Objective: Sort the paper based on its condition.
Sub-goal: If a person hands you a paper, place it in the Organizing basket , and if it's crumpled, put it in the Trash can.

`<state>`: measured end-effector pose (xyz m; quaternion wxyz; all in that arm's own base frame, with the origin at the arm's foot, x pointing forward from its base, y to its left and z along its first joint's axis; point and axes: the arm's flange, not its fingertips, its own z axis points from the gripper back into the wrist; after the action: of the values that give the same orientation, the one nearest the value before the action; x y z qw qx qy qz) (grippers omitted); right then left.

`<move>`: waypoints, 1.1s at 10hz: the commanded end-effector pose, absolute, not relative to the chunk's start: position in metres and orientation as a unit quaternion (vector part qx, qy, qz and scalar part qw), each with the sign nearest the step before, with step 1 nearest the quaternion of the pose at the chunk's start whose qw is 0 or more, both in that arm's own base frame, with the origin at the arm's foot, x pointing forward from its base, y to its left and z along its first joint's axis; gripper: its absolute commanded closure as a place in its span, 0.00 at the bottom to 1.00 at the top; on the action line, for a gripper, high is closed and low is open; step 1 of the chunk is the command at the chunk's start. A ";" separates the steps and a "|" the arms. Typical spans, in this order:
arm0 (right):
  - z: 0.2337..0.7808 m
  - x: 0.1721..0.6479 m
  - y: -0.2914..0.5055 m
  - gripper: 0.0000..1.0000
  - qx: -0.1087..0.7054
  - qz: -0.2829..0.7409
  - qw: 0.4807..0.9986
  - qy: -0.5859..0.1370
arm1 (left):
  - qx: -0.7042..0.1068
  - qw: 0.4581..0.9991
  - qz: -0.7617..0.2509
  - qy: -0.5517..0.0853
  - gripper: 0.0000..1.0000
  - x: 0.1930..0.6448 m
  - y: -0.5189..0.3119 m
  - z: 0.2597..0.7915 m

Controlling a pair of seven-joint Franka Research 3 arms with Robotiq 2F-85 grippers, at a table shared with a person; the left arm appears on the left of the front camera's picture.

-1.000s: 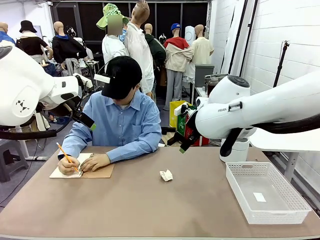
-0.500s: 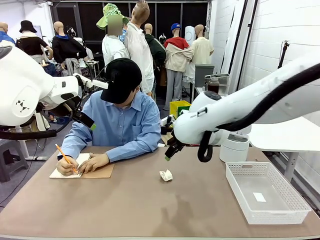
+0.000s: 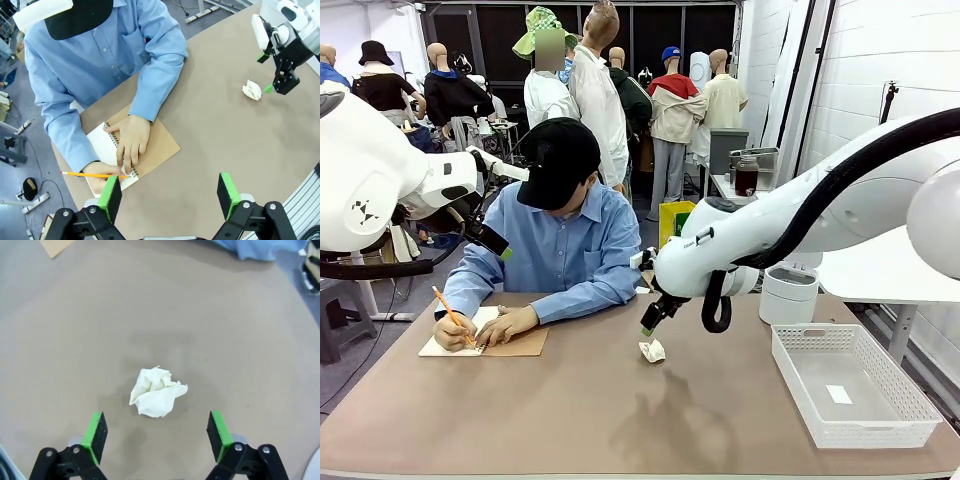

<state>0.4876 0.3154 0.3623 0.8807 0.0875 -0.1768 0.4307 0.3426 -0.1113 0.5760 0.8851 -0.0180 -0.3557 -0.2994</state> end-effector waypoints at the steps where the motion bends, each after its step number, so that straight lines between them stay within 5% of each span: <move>1: 0.360 0.493 0.328 0.00 0.080 0.433 0.884 -0.157 | -0.018 0.885 -0.299 -0.357 0.00 0.342 -0.110 0.577; 11: 0.336 0.498 0.335 0.00 0.092 0.445 0.880 -0.141 | -0.018 0.885 -0.299 -0.357 0.00 0.342 -0.110 0.577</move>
<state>0.4892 0.3317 0.3405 0.8805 0.0850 -0.1491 0.4419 0.3426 -0.1113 0.5761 0.8851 -0.0180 -0.3557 -0.2994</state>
